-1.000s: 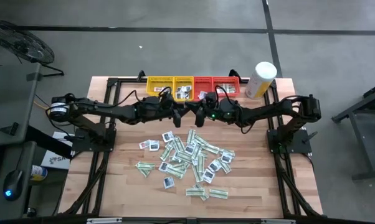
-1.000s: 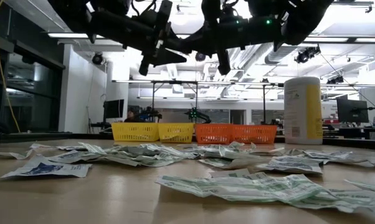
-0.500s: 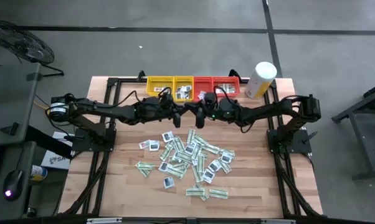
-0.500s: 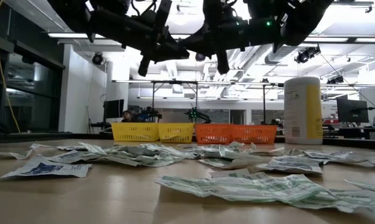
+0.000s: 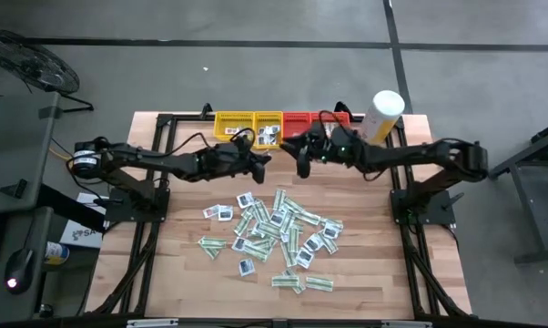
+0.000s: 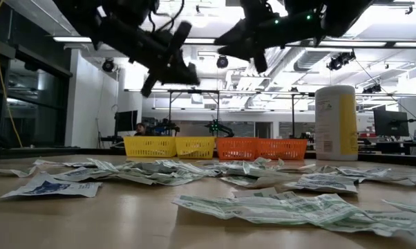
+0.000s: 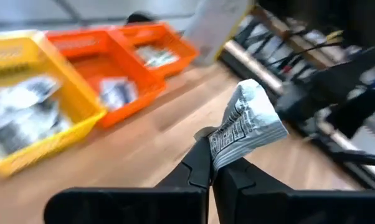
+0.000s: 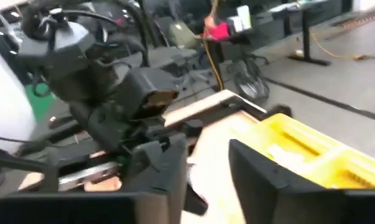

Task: Pick & Place First Aid Supplies
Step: Put the orange packet into the left yellow bin

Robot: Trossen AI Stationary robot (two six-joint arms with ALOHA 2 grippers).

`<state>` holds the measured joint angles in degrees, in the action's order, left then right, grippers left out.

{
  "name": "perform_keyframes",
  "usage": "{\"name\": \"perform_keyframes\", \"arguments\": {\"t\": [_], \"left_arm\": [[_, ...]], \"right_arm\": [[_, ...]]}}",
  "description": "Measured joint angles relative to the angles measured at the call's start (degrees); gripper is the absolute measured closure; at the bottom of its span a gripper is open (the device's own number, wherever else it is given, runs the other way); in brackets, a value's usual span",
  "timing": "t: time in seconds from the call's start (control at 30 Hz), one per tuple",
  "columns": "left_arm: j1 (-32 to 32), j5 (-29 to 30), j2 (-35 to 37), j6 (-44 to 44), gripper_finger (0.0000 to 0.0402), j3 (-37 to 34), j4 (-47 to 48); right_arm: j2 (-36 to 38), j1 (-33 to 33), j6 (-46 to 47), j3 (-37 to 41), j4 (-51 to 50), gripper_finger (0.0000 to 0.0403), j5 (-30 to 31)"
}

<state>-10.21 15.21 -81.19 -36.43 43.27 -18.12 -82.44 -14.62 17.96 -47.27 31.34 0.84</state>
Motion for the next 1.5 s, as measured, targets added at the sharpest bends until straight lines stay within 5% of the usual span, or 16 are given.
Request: {"name": "perform_keyframes", "arguments": {"t": [0.27,0.93,1.2,1.5], "left_arm": [[-10.05,-6.27,0.0,-4.54,0.0401,0.0,4.39],[-36.9,-20.41,-3.41,-3.91,0.0402,0.0,12.67],[-41.29,-25.18,-6.34,-3.17,0.0397,0.0,16.04],[-41.16,-25.59,-6.34,0.2,0.0334,0.0,16.61]], "right_arm": [[6.72,-3.41,-0.03,0.02,-11.4,0.0214,-0.56],[7.88,-3.27,0.19,0.09,-18.78,0.0213,2.49],[7.88,-3.27,2.27,0.09,-18.89,0.0213,5.18],[7.88,-3.27,5.05,0.09,-21.74,0.0213,5.22]]}}
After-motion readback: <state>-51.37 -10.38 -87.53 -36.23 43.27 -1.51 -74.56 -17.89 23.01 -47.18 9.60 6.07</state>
